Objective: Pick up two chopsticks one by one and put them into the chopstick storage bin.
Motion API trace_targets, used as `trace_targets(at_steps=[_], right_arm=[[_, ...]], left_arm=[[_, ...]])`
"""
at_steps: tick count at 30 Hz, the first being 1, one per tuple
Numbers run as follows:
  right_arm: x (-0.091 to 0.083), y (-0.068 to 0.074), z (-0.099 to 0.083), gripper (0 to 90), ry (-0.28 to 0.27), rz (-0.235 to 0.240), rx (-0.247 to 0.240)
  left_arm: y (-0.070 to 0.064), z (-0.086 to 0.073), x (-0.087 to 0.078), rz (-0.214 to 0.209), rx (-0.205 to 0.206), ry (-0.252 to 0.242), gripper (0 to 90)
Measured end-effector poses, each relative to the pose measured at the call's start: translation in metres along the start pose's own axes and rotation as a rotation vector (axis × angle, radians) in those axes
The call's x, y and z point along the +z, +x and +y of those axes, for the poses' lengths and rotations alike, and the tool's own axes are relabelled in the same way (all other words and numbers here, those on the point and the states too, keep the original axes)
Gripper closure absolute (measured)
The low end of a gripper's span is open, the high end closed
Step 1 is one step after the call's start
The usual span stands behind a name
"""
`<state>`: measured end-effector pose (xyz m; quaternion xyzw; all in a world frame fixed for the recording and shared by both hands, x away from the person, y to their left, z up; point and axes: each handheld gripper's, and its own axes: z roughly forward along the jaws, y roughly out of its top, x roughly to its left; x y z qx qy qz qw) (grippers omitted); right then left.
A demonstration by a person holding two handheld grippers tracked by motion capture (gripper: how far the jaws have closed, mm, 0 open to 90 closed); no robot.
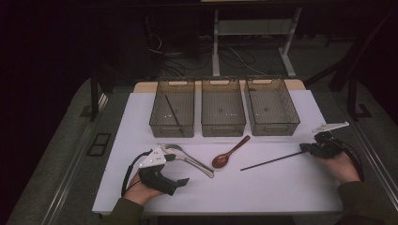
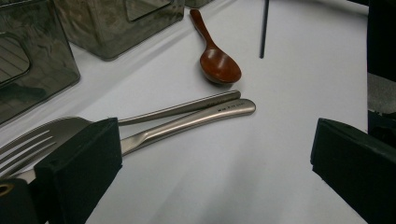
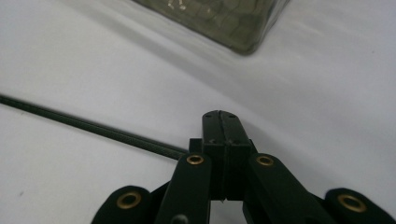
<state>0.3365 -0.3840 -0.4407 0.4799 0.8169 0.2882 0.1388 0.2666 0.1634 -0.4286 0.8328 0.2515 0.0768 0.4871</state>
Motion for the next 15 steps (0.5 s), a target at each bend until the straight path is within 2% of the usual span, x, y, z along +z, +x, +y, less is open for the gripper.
trace_targets(at_steps=[6,10,13,15], right_arm=[[-0.006,0.005,-0.007,88.7,0.011,0.011,-0.020],[-0.013,0.006,-0.008,88.0,-0.017,0.021,-0.027],[-0.018,0.011,-0.004,75.8,-0.054,0.093,-0.056],[-0.019,0.018,-0.001,70.9,-0.063,0.136,-0.114]], left_arm=[[0.000,0.000,0.000,0.001,0.000,-0.002,1.0],[0.000,0.000,0.000,0.001,0.001,-0.001,1.0],[0.000,0.000,0.000,0.000,0.003,0.001,1.0],[0.000,0.000,0.000,0.000,0.002,0.001,1.0]])
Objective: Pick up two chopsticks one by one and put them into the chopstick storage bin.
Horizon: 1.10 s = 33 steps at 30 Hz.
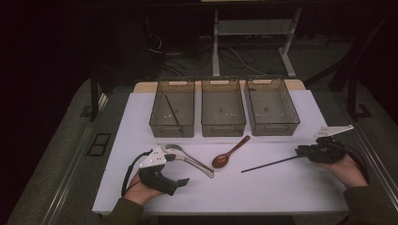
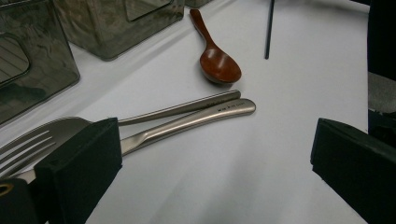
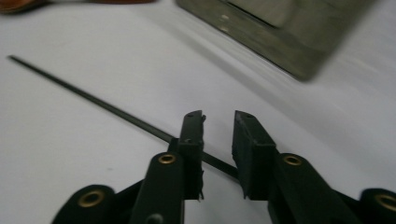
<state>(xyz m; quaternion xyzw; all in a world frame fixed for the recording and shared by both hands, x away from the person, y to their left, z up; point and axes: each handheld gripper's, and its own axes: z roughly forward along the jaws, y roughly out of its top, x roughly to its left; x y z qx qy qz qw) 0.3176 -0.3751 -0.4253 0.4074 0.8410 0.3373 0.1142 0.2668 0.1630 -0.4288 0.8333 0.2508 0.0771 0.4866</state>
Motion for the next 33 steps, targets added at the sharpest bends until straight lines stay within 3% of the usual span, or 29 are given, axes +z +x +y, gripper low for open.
trace_targets(at_steps=[6,9,19,25,33], right_arm=[[0.013,0.018,0.007,63.7,0.026,0.112,-0.136],[0.021,0.020,0.007,62.0,0.054,0.129,-0.188],[0.033,0.016,0.007,62.2,0.082,0.150,-0.227],[0.032,0.017,0.007,68.3,0.091,0.144,-0.250],[0.028,0.022,0.007,73.5,0.125,0.175,-0.275]], left_arm=[[0.000,0.000,0.000,0.000,0.000,0.000,1.0],[0.000,0.000,0.000,0.000,-0.001,0.002,1.0],[0.000,0.000,0.001,-0.001,0.000,0.004,1.0],[0.000,0.000,0.000,-0.001,0.000,0.004,1.0],[0.000,0.000,0.000,0.000,0.000,0.003,1.0]])
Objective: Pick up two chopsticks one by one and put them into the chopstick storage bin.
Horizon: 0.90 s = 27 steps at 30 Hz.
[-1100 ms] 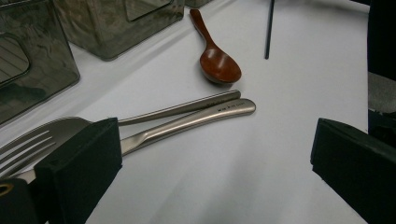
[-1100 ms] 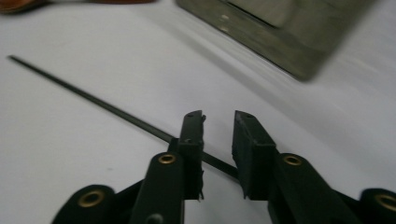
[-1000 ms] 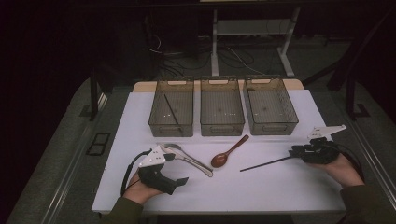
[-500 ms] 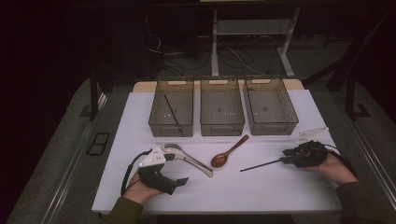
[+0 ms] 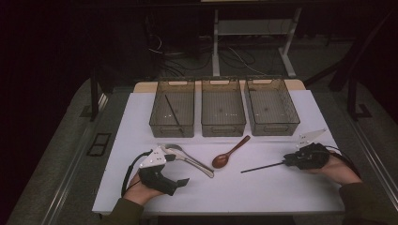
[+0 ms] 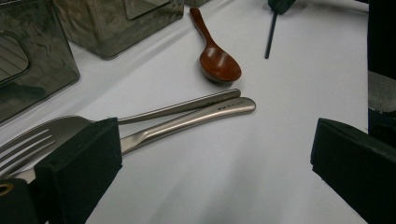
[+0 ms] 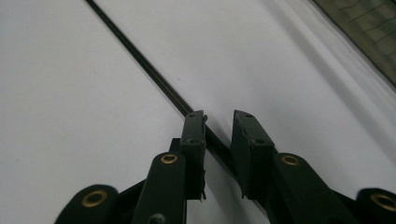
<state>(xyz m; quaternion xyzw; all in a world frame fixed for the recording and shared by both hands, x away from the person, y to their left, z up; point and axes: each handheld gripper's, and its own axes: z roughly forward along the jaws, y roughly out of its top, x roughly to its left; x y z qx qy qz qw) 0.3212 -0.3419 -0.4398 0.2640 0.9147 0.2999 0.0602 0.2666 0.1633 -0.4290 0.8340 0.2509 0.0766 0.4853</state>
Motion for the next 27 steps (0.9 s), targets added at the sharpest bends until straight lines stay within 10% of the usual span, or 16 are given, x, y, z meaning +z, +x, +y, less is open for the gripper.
trace_targets(at_steps=[27], right_arm=[[-0.006,0.029,-0.007,81.6,0.040,0.129,-0.180]], left_arm=[[0.000,0.000,0.000,-0.003,0.001,-0.003,1.0]])
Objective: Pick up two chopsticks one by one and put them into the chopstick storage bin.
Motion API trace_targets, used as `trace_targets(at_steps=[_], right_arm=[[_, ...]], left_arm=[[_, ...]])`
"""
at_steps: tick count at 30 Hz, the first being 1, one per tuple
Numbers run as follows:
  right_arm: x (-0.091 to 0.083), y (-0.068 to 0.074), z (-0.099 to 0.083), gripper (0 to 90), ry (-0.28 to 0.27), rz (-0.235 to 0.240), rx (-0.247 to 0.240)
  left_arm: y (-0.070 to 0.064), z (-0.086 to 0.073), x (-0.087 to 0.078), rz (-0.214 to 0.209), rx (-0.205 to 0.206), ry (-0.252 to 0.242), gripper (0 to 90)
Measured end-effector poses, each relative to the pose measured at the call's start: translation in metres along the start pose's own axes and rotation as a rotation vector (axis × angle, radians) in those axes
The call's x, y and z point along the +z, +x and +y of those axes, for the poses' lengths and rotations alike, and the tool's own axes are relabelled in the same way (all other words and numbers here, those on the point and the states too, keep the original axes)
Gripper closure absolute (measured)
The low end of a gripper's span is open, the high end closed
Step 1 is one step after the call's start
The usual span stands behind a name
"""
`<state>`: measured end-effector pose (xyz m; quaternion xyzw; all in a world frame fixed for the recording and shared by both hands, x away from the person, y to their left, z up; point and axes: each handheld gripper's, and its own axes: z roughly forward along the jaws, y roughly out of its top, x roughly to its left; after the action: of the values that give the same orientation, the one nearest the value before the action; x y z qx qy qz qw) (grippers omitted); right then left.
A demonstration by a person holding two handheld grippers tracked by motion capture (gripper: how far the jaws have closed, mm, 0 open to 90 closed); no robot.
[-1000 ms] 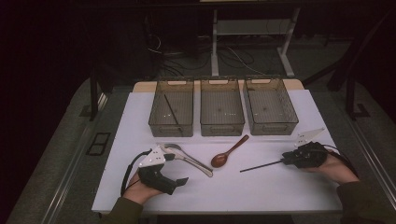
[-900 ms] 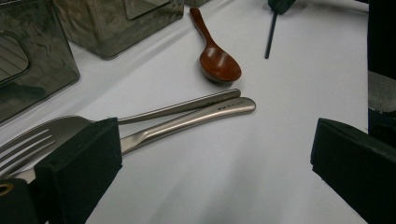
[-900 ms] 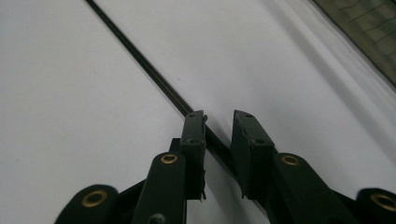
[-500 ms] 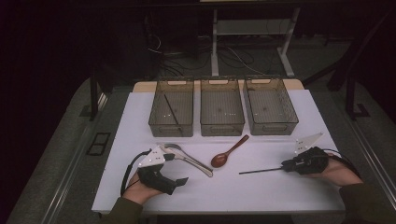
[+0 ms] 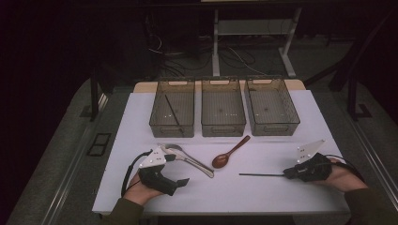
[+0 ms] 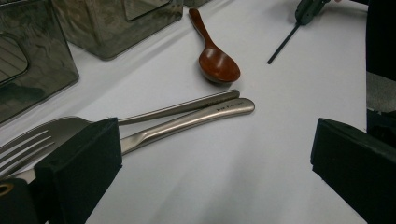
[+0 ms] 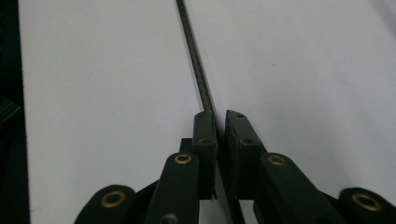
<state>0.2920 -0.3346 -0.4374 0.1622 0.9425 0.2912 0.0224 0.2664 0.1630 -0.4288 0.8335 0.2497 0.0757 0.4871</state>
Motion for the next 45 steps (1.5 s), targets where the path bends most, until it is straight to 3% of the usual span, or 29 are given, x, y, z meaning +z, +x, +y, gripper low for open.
trace_targets(at_steps=[12,17,34,39,45], right_arm=[[0.000,0.020,-0.002,84.4,-0.006,-0.005,-0.032],[-0.004,0.021,-0.006,84.6,-0.039,-0.017,0.019],[-0.027,0.018,-0.001,84.7,-0.215,-0.021,0.096],[-0.031,0.015,0.008,84.6,-0.227,-0.041,0.162],[-0.031,0.011,0.018,84.6,-0.236,-0.058,0.202]], left_arm=[[0.000,0.000,-0.001,0.001,-0.003,-0.014,1.0],[0.000,0.001,-0.001,0.000,-0.002,-0.013,1.0],[0.000,0.000,0.001,0.001,-0.003,-0.020,1.0],[0.000,0.000,0.003,-0.008,0.002,-0.021,1.0],[0.006,-0.001,0.003,-0.001,0.009,-0.032,1.0]])
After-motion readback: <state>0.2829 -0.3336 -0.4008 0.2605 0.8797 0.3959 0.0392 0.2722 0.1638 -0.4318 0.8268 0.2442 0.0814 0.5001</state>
